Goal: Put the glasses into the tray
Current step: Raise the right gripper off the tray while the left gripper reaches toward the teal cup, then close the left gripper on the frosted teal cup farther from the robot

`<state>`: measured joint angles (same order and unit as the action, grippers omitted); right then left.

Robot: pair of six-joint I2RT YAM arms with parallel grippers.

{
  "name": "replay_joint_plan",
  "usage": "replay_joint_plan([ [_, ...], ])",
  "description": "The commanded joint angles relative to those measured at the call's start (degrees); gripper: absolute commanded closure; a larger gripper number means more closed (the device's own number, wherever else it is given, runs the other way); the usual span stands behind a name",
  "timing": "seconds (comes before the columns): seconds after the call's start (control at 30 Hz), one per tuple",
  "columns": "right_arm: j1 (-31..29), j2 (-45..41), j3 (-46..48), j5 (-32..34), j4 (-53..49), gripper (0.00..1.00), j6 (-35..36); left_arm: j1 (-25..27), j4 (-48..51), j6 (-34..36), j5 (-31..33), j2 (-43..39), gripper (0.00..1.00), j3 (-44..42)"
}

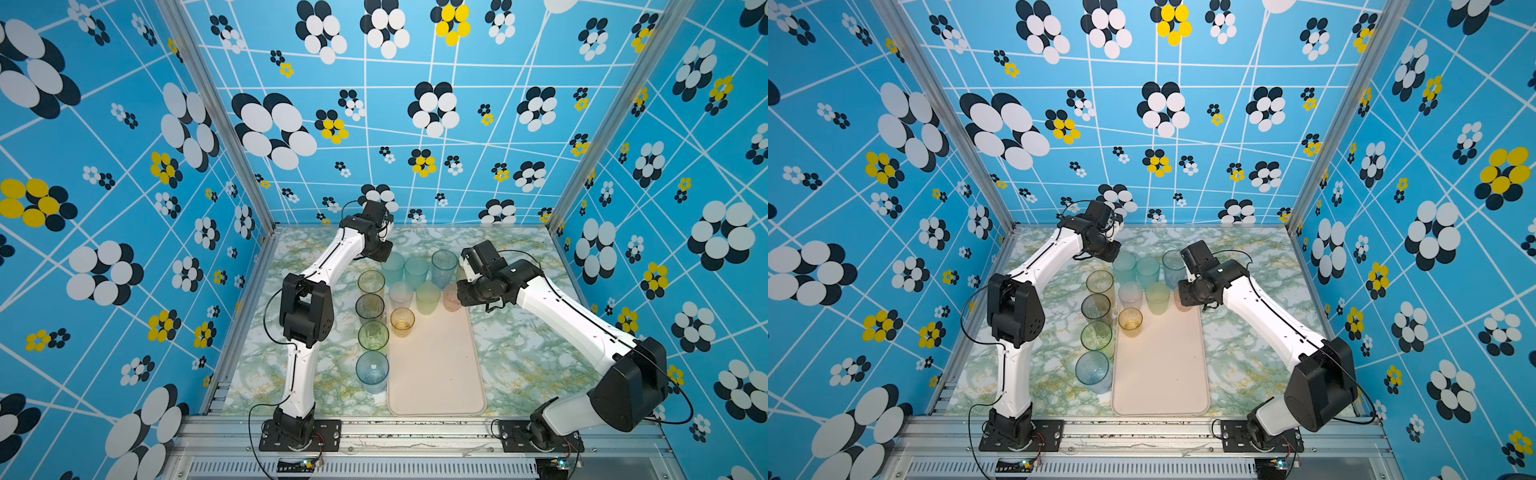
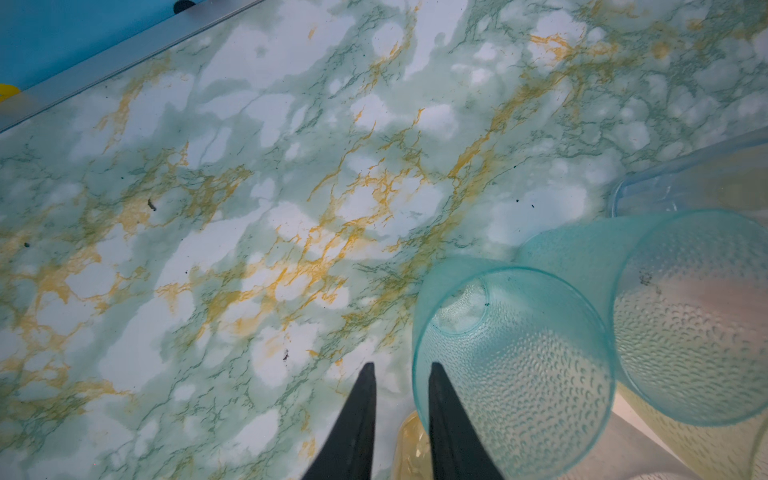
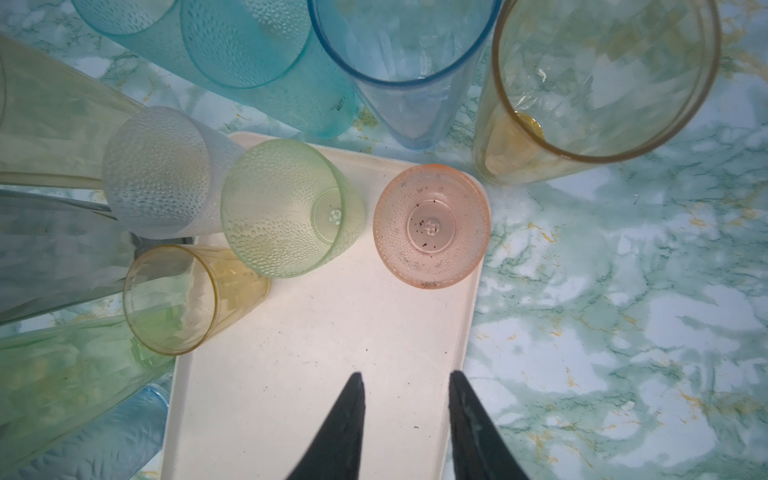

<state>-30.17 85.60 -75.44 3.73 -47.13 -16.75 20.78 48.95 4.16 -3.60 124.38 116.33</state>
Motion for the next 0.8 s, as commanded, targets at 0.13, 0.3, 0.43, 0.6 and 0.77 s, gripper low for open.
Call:
replay_joint_plan([
  [0.13, 0.60, -0.98, 1.69, -0.70, 0.88, 0.64, -0.12, 0.57, 1.81, 0.93, 0.71, 2.61, 0.73, 2.36],
  [0.3, 0.55, -0.92, 1.95, -0.83, 0.99, 0.64, -0.12, 0.83, 2.62, 1.11, 0.80, 4.25, 0.75, 3.82],
  [0.43, 0.55, -1.02, 2.22, -0.99, 1.10, 0.64, -0.21, 0.98, 3.26, 1.42, 1.03, 5.24, 0.76, 4.76],
  [0.6, 0.58, -1.12, 2.27, -0.88, 1.08, 0.64, -0.12, 1.11, 4.10, 1.90, 1.92, 6.08, 0.79, 5.79],
  [0.77, 0.56, -1.03, 2.52, -1.09, 1.52, 0.64, -0.30, 1.20, 4.23, 2.16, 2.51, 6.14, 0.83, 6.09],
])
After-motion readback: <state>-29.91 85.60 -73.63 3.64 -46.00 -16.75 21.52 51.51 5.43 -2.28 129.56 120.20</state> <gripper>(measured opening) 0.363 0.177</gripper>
